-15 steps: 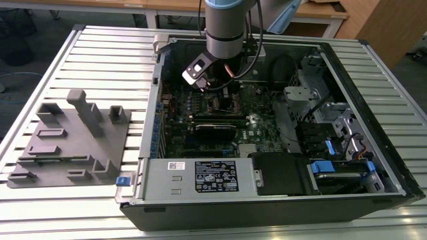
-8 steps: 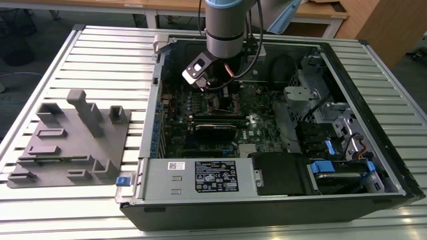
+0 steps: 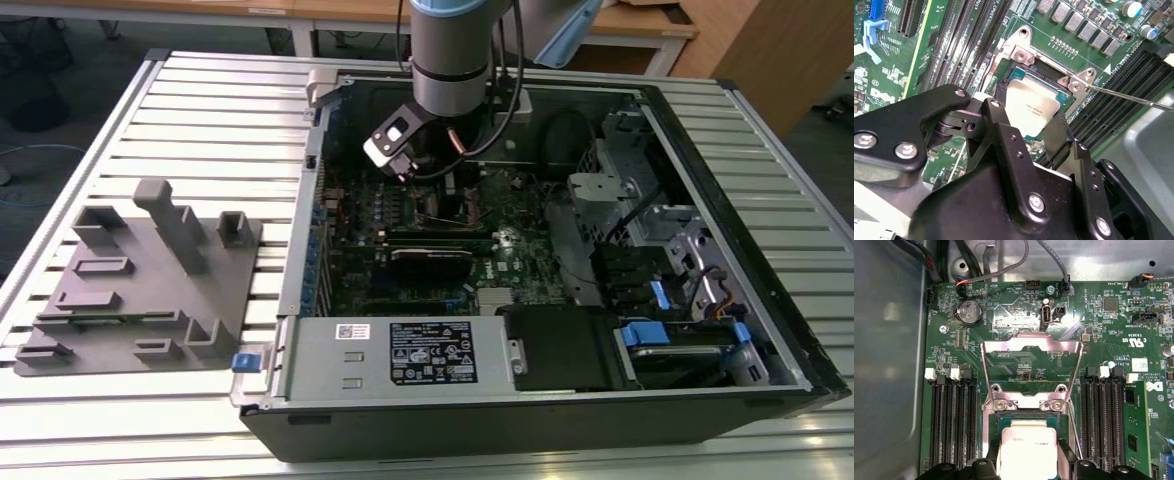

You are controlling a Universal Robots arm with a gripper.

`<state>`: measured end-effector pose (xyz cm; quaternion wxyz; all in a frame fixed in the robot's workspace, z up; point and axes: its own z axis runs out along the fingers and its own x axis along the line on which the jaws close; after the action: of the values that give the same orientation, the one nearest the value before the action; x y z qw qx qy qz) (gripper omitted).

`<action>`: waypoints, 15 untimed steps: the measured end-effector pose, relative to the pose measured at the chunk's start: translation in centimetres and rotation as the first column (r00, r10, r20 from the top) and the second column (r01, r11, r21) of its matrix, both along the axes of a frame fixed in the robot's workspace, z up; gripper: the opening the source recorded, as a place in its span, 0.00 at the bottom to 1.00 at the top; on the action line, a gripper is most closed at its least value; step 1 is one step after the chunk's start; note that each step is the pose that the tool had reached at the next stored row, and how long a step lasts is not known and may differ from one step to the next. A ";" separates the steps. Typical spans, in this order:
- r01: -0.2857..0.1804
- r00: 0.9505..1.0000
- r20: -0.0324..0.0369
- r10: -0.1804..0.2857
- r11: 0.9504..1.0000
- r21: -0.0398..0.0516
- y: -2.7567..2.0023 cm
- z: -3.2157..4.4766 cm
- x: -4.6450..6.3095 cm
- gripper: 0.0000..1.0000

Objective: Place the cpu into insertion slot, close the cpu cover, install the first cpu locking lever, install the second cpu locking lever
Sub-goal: 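Place the cpu into insertion slot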

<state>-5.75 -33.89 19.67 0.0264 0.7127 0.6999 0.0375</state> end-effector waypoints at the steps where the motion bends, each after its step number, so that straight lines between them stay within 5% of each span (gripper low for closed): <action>1: 0.000 1.000 0.000 0.000 1.000 0.000 0.00 0.00 0.0 0.53; 15: 0.000 1.000 0.000 0.000 1.000 0.000 0.00 -0.41 -0.1 0.53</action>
<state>-5.80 -33.89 19.27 0.0266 0.7128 0.6999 0.0376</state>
